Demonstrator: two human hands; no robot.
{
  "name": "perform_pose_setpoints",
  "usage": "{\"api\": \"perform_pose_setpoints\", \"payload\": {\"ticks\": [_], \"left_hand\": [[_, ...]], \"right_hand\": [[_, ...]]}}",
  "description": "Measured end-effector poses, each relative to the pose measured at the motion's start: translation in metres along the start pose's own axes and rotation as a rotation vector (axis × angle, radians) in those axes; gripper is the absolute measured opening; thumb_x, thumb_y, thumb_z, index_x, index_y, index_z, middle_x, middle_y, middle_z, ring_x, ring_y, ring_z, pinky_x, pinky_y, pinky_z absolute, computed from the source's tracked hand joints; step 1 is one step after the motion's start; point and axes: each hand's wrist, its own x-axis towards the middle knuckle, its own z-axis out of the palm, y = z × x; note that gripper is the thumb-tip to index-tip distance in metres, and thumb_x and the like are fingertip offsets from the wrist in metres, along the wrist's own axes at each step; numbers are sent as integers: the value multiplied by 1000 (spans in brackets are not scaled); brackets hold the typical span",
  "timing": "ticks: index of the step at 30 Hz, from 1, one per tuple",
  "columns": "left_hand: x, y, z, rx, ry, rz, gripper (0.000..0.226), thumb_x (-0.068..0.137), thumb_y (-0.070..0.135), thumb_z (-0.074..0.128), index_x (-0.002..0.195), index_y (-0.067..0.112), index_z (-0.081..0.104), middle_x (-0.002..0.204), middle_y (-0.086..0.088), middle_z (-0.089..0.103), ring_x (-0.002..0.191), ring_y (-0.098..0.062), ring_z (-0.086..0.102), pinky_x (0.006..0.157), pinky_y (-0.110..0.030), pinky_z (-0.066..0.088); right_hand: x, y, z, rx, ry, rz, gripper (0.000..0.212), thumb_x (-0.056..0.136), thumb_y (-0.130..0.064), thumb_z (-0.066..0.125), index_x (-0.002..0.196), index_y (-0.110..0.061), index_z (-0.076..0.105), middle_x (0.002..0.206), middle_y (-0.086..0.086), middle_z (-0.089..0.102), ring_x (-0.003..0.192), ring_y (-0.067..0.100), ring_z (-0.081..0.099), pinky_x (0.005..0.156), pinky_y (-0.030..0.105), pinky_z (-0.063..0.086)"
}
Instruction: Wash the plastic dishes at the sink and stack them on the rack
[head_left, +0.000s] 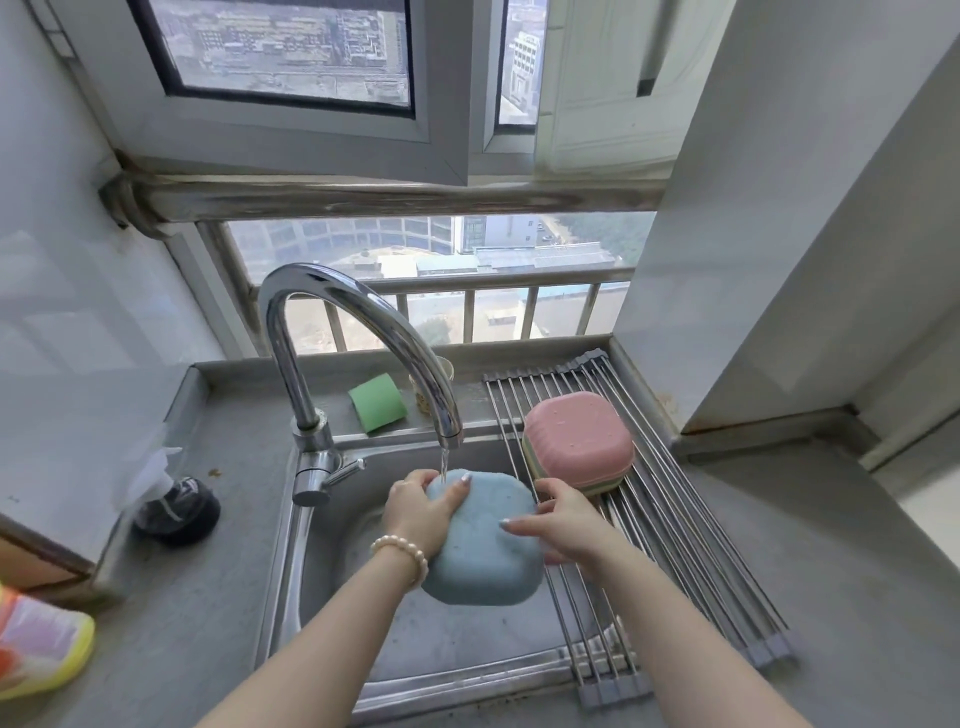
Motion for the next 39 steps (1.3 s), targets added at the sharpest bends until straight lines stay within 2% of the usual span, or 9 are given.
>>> {"api": "perform_pose_setpoints", "payload": {"ticks": [4,9,13,17,20,27,30,34,39], "left_hand": [[-6,13,19,-47,70,12,57,83,44,68,126,7,58,123,-11,57,109,-24,56,97,-30,42],[-3,53,52,-253,-55,-2,54,93,19,58,143,6,41,142,-8,47,128,-23,47,110,-35,35],[7,85,77,-352,-151,-21,58,90,5,55,145,8,36,141,-7,46,123,-19,48,103,-28,39],[27,97,95,-325,-280,-87,64,92,6,51,150,14,25,147,-5,37,124,-20,45,102,-29,40],[41,99,102,-293,-339,-113,62,95,7,48,152,18,23,146,-5,38,115,-19,48,97,-28,43],[64,92,114,-62,-325,-37,66,96,18,52,153,21,18,148,-2,39,127,-23,47,108,-33,38],[69,89,116,-16,-277,-27,59,97,27,52,150,23,28,143,-4,47,123,-24,52,106,-38,41],[70,84,112,32,-226,-39,47,99,32,46,143,17,40,138,-4,53,124,-26,51,104,-32,39],[50,56,98,58,-218,-67,51,98,29,47,145,12,37,147,-6,43,133,-24,43,109,-31,34]], "right_hand": [[3,9,-1,-123,138,-143,86,66,-27,87,138,-11,44,123,4,55,112,19,55,95,34,48],[15,-8,-56,-65,362,-211,89,64,-18,88,140,-9,44,124,10,58,110,24,57,97,39,47],[35,-26,-97,-102,490,-263,79,68,-23,85,136,-9,47,128,9,56,108,22,55,92,34,46],[59,-28,-112,-210,508,-265,55,74,-26,81,120,-11,54,120,7,57,97,20,53,80,31,46],[75,-23,-114,-303,524,-268,49,76,-27,79,115,-11,56,116,7,60,97,20,55,84,33,47],[103,-9,-116,-511,524,-235,47,88,-35,66,126,-10,54,123,8,61,111,26,56,95,38,44],[108,-11,-113,-567,529,-221,47,92,-38,59,130,-11,52,126,10,58,114,28,54,95,36,42],[106,-15,-109,-597,517,-184,48,96,-37,51,136,-10,47,130,15,51,119,30,49,99,38,38],[75,-14,-81,-520,624,-376,41,96,-24,51,134,-10,50,131,11,48,121,25,45,103,35,34]]}}
